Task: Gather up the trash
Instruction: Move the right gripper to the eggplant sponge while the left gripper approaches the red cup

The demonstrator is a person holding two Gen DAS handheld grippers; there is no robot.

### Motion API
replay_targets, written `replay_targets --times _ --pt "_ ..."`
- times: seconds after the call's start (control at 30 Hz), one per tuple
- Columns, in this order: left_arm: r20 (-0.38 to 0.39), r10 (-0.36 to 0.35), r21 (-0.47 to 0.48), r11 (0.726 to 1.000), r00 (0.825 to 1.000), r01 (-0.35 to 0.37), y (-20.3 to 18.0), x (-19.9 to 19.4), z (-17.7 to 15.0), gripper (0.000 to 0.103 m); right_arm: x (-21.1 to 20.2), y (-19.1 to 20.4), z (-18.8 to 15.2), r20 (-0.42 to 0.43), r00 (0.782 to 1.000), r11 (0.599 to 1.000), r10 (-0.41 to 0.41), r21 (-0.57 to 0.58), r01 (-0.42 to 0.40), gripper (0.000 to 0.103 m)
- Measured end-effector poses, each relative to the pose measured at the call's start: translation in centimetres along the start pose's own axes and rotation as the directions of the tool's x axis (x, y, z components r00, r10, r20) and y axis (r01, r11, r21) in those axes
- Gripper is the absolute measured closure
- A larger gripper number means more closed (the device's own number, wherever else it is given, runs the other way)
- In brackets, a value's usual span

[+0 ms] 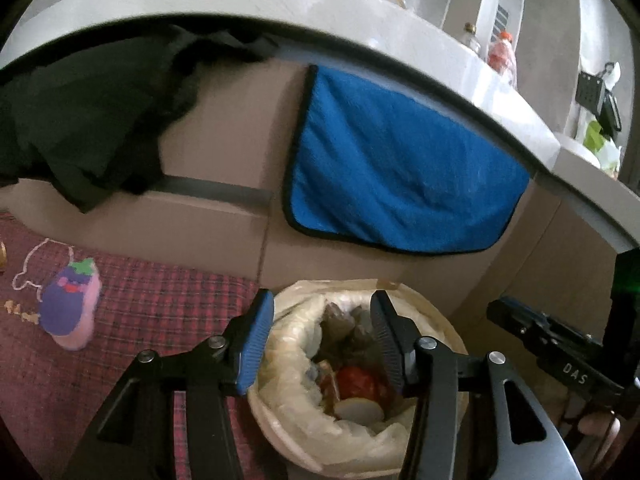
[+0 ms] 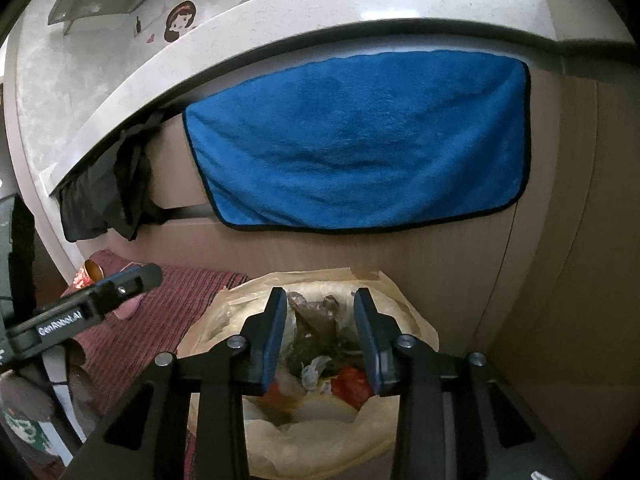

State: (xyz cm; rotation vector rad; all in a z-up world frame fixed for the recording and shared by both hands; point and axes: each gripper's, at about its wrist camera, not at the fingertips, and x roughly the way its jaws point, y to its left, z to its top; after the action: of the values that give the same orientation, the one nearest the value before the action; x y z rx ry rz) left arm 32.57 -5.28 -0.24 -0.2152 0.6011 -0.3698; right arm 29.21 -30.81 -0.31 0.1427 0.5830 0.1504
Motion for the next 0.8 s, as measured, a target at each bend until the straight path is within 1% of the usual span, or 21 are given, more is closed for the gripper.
replay_targets --times 0.1,0.23,0.3,0.4,0.5,0.53,0.6,0.63,0.7,0.73,0.8 --pt "0.020 0.026 -0.014 1.000 0.999 -0.026 1.6 -1.8 0.0 0.052 -0.4 1.1 0.2 0.007 1.000 1.000 0.006 -0.015 -0.006 0.070" --pt "0.044 0.082 -0.019 0.997 0.996 -0.081 5.4 -4.6 -0.2 0.052 -1.0 3.3 0.4 0.010 1.000 0.999 0.021 -0.042 -0.020 0.070" --pt "0.053 0.115 -0.015 0.993 0.992 -0.115 7.5 -5.7 -0.3 0.052 -1.1 4.8 0.6 0.013 0.999 0.998 0.043 -0.054 -0.042 0.070" --pt "0.058 0.192 -0.008 0.981 0.980 -0.192 12.2 -7.5 -0.2 0.052 -1.0 7.4 0.8 0.023 0.996 0.994 0.083 -0.080 -0.080 0.069" --pt "0.065 0.253 -0.045 0.967 0.965 -0.250 17.3 -9.0 -0.2 0.052 -0.2 10.7 1.0 0.018 0.992 0.986 0.123 -0.119 -0.120 0.068" --pt "0.067 0.280 -0.073 0.959 0.958 -0.275 19.9 -9.6 -0.1 0.052 0.2 12.0 1.0 0.010 0.991 0.982 0.136 -0.132 -0.133 0.068" --pt "0.060 0.312 -0.124 0.945 0.948 -0.303 23.7 -10.2 0.1 0.052 1.3 14.2 0.9 -0.011 0.988 0.976 0.155 -0.153 -0.154 0.068" --pt "0.045 0.343 -0.168 0.928 0.938 -0.331 26.3 -10.5 0.4 0.051 2.0 15.6 0.7 -0.026 0.986 0.972 0.163 -0.164 -0.165 0.068" --pt "0.026 0.382 -0.228 0.902 0.924 -0.367 30.0 -11.0 0.6 0.051 3.4 17.8 0.4 -0.061 0.983 0.967 0.175 -0.180 -0.183 0.068" --pt "0.023 0.400 -0.252 0.889 0.916 -0.382 31.3 -11.3 0.7 0.051 4.3 19.1 0.3 -0.082 0.979 0.963 0.187 -0.183 -0.199 0.068" --pt "0.023 0.445 -0.290 0.860 0.895 -0.421 33.8 -12.2 0.5 0.051 6.2 21.3 -0.1 -0.121 0.970 0.956 0.212 -0.179 -0.231 0.068"
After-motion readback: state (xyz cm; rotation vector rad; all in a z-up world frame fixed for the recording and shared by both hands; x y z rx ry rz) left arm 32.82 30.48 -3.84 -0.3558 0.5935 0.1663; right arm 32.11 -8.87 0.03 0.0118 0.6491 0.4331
